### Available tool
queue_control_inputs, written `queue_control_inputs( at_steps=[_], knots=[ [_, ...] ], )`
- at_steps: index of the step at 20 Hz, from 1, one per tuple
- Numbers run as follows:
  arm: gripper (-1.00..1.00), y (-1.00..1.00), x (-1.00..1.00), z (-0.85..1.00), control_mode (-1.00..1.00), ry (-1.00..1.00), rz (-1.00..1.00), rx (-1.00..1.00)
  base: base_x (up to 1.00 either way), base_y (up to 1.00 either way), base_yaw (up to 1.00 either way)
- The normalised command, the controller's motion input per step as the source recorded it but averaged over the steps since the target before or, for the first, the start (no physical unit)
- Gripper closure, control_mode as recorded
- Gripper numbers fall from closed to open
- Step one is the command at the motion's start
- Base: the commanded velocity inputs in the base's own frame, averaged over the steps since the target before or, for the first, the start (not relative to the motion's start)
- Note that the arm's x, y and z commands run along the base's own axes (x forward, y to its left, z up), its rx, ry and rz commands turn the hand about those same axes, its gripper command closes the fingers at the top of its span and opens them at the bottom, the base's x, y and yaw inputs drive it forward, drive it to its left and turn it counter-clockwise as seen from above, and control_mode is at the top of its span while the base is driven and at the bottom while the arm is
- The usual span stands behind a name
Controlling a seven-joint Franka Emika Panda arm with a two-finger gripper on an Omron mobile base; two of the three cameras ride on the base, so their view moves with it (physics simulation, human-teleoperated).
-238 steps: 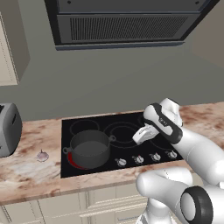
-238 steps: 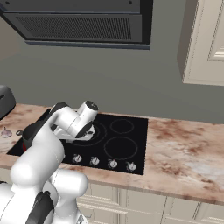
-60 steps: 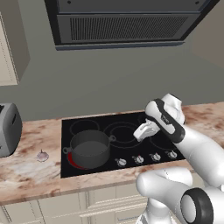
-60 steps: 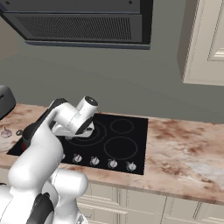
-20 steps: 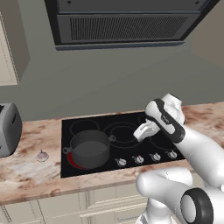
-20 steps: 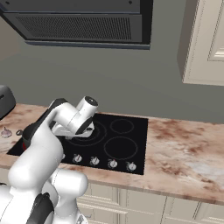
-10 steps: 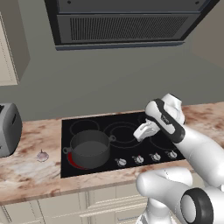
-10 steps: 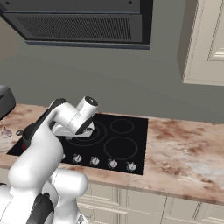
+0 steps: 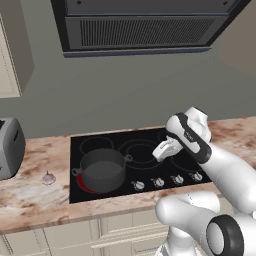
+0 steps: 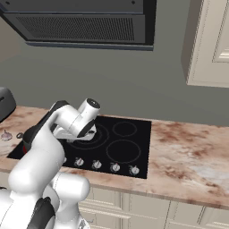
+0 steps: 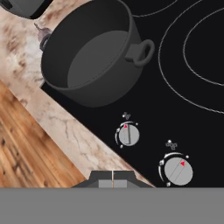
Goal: Turn on the burner for the pot on the stove. Wait thirty seconds for the pot to heat up. Then add the garlic to the pot.
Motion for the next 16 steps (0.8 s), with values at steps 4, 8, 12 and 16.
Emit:
queue_control_inputs(
  at_steps=[4, 8, 12, 16],
  knots=[
    [1.00, 0.00, 0.00, 0.00, -1.00, 0.00, 0.00, 0.00, 0.00, 0.00, 0.00],
    [1.00, 0.00, 0.00, 0.00, -1.00, 0.00, 0.00, 0.00, 0.00, 0.00, 0.00],
    [1.00, 0.01, -0.26, 0.75, -1.00, -0.05, 0.01, -0.05, 0.00, 0.00, 0.00],
    [1.00, 0.19, -0.46, 1.00, -1.00, -0.01, 0.00, -0.11, 0.00, 0.00, 0.00]
  ],
)
